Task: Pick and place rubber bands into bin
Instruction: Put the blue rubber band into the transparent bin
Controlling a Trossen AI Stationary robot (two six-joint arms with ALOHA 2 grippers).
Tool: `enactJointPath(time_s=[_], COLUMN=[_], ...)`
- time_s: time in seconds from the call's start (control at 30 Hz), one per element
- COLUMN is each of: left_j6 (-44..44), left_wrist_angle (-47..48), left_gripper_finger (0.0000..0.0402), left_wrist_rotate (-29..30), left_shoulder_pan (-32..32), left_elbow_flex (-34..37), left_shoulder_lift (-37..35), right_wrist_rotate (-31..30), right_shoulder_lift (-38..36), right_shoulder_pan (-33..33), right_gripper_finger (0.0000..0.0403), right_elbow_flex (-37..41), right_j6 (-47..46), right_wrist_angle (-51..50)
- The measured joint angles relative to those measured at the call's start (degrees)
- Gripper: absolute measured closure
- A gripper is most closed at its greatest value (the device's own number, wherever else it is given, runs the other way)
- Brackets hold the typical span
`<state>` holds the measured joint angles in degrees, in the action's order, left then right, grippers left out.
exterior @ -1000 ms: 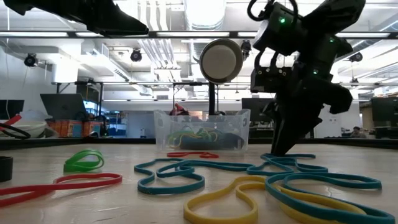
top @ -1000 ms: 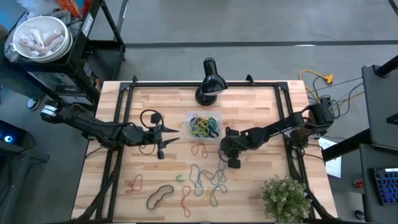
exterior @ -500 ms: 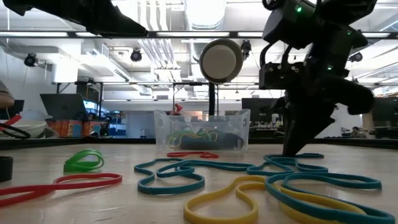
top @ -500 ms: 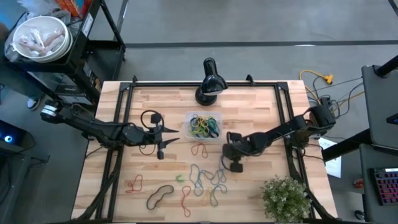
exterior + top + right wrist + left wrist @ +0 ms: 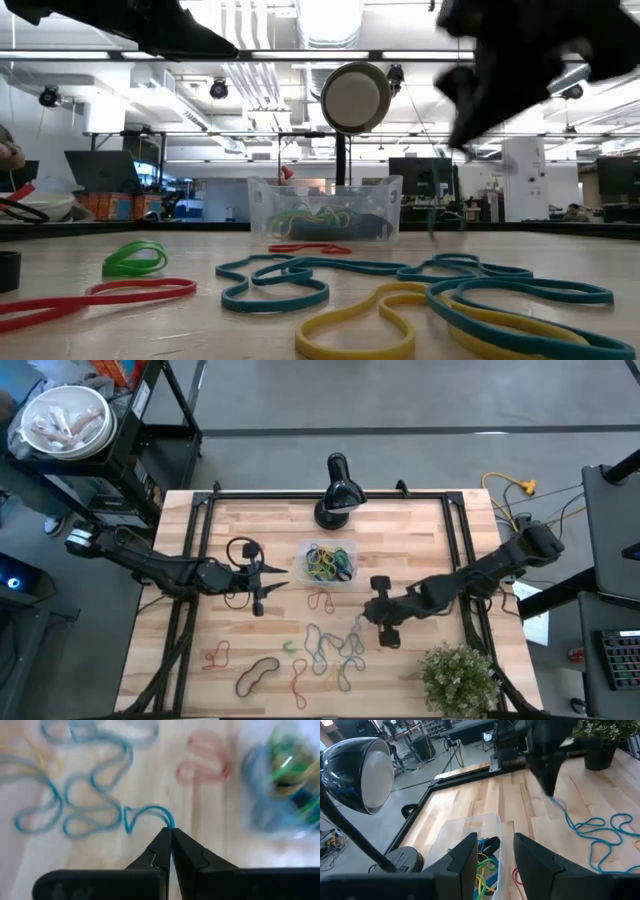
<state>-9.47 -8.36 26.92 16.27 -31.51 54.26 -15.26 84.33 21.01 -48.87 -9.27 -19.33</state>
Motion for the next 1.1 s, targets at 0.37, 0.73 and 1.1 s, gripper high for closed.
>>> enactJointPath(time_s=[0.37, 0.73, 1.1], left_j6=[0.0, 0.0, 0.0], left_wrist_angle=[-0.1, -0.1, -0.1], left_gripper_finger=[0.029, 0.029, 0.029], left_wrist_rotate=[0.0, 0.0, 0.0], left_shoulder_pan=[0.0, 0.0, 0.0], left_elbow_flex=[0.0, 0.0, 0.0], left_shoulder_lift=[0.0, 0.0, 0.0], right_wrist_rotate=[-18.0, -21.2, -16.6], right_shoulder_lift=[-0.4, 1.2, 1.1], right_shoulder_pan=[1.1, -6.1, -15.5], right_gripper_finger=[0.0395, 0.0395, 0.0394], right_elbow_flex=[-4.5, -7.4, -7.3], right_j6=[14.6, 23.1, 22.3], right_wrist_angle=[4.2, 12.1, 12.7])
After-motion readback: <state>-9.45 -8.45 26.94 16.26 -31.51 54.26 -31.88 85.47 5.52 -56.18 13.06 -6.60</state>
